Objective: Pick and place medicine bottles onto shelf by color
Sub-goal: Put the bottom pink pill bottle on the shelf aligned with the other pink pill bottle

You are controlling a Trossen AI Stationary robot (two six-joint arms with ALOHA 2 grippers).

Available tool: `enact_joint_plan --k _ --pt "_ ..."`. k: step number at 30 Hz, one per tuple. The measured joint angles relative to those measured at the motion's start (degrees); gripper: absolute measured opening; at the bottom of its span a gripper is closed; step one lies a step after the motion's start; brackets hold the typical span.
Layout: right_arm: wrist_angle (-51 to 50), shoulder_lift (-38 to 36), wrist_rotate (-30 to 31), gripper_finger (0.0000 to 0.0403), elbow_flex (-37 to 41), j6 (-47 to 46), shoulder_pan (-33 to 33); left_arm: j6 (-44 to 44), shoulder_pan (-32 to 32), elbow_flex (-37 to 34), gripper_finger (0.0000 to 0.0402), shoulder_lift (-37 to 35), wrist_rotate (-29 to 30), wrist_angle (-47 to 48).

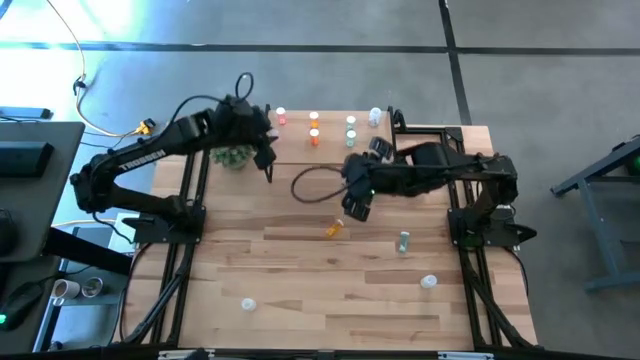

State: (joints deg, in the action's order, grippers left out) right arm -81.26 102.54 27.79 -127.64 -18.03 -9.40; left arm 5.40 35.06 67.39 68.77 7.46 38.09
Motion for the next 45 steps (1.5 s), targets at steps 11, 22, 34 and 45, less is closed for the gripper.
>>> enact_joint_plan --k 11,22,34,45 --pt "-1.1 0.0 -5.1 0.0188 -0.1 0.4 8.8 2.6 8.8 3.2 0.0117 8.1 -11.3 2.5" --pt "-1.2 0.0 -8.1 0.0188 -0.1 3.1 13.9 3.4 9.2 3.2 0.0117 12.4 -11.3 1.7" --pt "-1.2 0.0 -9.6 0.0188 -0.1 3.9 15.2 3.4 9.2 3.2 0.0117 13.1 -9.2 0.6" --pt "-1.3 0.0 -9.6 0.0188 -0.1 3.7 15.2 3.2 9.2 3.3 0.0117 14.7 -9.2 -1.2"
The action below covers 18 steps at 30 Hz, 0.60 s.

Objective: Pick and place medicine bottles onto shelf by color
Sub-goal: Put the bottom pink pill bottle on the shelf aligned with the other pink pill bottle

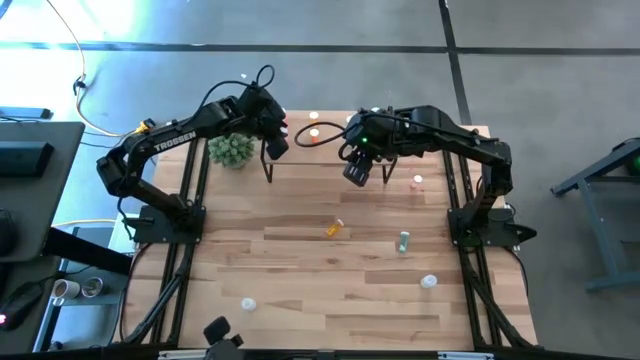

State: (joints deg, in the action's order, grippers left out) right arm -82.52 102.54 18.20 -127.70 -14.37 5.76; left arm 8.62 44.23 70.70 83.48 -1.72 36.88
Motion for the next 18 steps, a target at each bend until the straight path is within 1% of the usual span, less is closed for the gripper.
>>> enact_joint_plan --k 13,18 --pt "-0.3 0.0 0.0 0.0188 0.0 -0.1 0.0 -2.4 0.0 0.0 0.0117 -0.3 1.4 0.7" --pt "-0.9 0.0 0.0 0.0188 0.0 -0.1 0.0 -3.0 0.0 2.0 0.0117 -0.2 2.5 4.7"
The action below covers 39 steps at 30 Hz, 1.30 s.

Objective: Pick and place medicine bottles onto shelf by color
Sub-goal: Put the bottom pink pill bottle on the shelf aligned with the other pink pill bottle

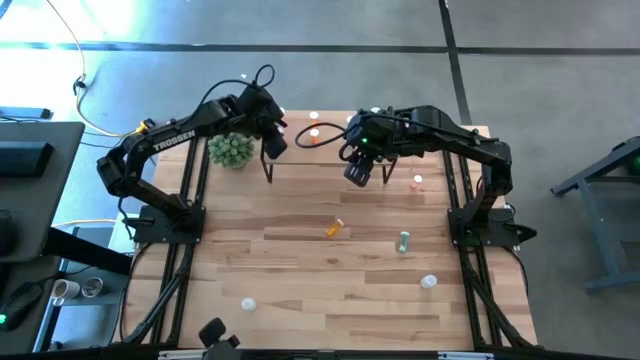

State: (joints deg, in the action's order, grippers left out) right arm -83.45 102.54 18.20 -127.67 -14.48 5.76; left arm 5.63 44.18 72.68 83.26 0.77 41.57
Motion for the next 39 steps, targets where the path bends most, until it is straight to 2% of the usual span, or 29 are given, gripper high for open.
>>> enact_joint_plan --k 3,26,39 --pt "0.0 0.0 0.0 0.0188 0.0 0.0 0.0 -0.9 -0.1 0.6 0.0117 0.1 -1.4 0.1" --pt "0.0 0.0 -2.2 0.0188 0.0 -0.7 0.0 -2.4 -0.1 0.9 0.0117 1.8 -1.2 -1.6" --pt "-0.6 0.0 -2.2 0.0188 0.0 -0.5 0.0 -2.5 0.1 0.9 0.0117 1.8 1.1 -0.8"
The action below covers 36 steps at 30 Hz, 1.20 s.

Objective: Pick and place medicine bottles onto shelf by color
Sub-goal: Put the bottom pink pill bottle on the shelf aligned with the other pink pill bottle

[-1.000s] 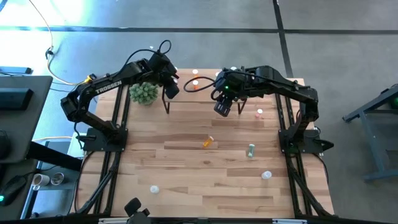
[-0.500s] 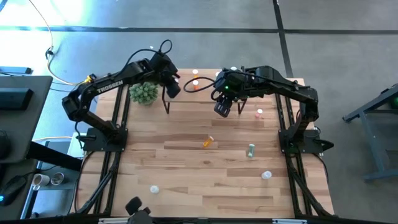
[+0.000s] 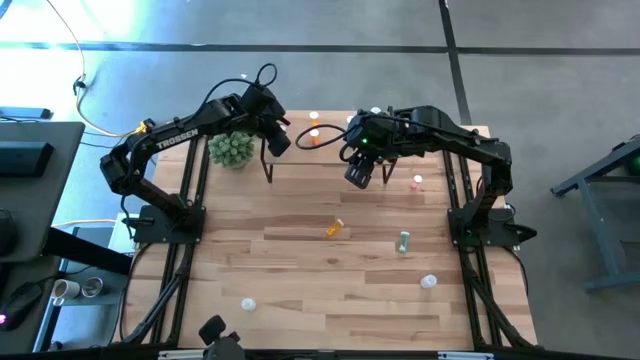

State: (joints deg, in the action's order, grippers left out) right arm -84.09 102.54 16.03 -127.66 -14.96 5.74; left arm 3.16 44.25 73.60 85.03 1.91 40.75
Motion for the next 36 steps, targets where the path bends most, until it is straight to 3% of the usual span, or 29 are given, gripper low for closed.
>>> enact_joint_plan --k 11,24,36 --pt "-0.2 0.0 0.0 0.0188 0.0 0.0 0.0 -1.5 0.0 0.0 0.0118 0.0 0.3 0.0" --pt "-0.2 0.0 0.0 0.0188 0.0 0.0 0.0 -1.5 0.0 -0.3 0.0166 0.2 0.3 0.4" --pt "-0.2 0.0 0.0 0.0188 0.0 0.1 0.0 -1.5 0.0 -0.2 0.0170 0.1 0.2 0.0"
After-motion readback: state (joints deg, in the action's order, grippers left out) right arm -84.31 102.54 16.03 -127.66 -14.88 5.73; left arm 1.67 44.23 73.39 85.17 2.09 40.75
